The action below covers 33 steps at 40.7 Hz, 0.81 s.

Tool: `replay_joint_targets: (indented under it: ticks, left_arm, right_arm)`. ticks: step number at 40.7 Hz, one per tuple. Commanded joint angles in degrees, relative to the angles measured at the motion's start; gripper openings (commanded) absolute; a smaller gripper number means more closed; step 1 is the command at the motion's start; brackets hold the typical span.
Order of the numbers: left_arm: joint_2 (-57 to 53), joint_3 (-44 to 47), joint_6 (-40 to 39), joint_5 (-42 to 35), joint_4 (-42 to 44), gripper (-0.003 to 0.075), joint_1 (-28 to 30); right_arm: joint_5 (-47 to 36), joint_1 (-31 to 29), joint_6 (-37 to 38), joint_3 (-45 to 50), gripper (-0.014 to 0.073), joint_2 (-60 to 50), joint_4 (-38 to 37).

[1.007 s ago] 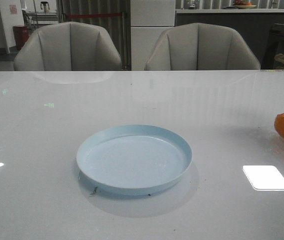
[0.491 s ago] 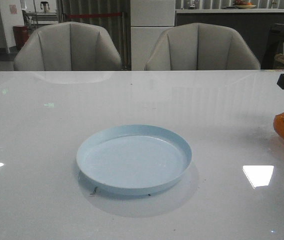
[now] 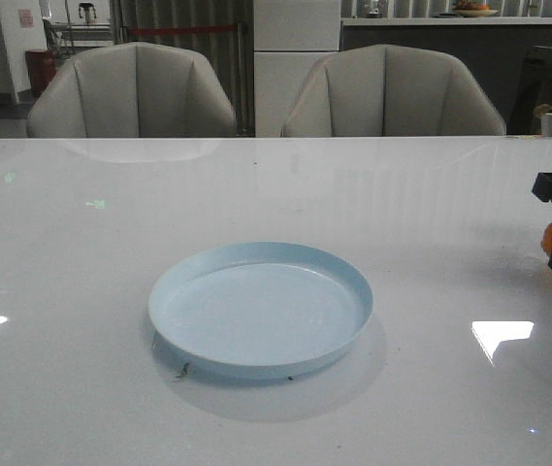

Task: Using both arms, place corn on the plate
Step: 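Close the right gripper around the orange corn cob, then lift the corn with the right gripper and carry it over the plate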

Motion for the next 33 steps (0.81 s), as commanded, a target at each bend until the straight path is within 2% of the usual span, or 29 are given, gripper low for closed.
replay_joint_targets:
  ticks: [1, 7, 10, 21, 27, 33]
  left_arm:
    - [-0.17, -1.6, -0.29, -4.49, -0.68, 0.0434, 0.06]
    - [-0.17, -1.6, -0.29, -4.49, -0.68, 0.0434, 0.06]
    - [-0.17, -1.6, -0.29, -4.49, -0.68, 0.0434, 0.06]
    - [-0.17, -1.6, -0.29, -4.49, -0.68, 0.0434, 0.06]
    - [-0.17, -1.6, -0.29, -4.49, -0.68, 0.0434, 0.06]
    - [-0.17, -1.6, -0.29, -4.49, -0.68, 0.0434, 0.06]
  right_arm:
    - [-0.31, -0.11, -0.57, -1.72, 0.0474, -2.96, 0.5]
    - [-0.31, -0.11, -0.57, -1.72, 0.0274, -2.96, 0.5]
    - [-0.15, -0.11, -0.57, -1.84, 0.0215, -2.96, 0.57]
    - [8.63, 0.82, -0.57, -9.74, 0.0204, -2.96, 10.8]
    - [14.44, 5.32, -0.61, -16.43, 0.0204, -2.96, 12.6]
    - [15.97, 11.67, -0.61, -21.37, 0.0204, -2.96, 12.6]
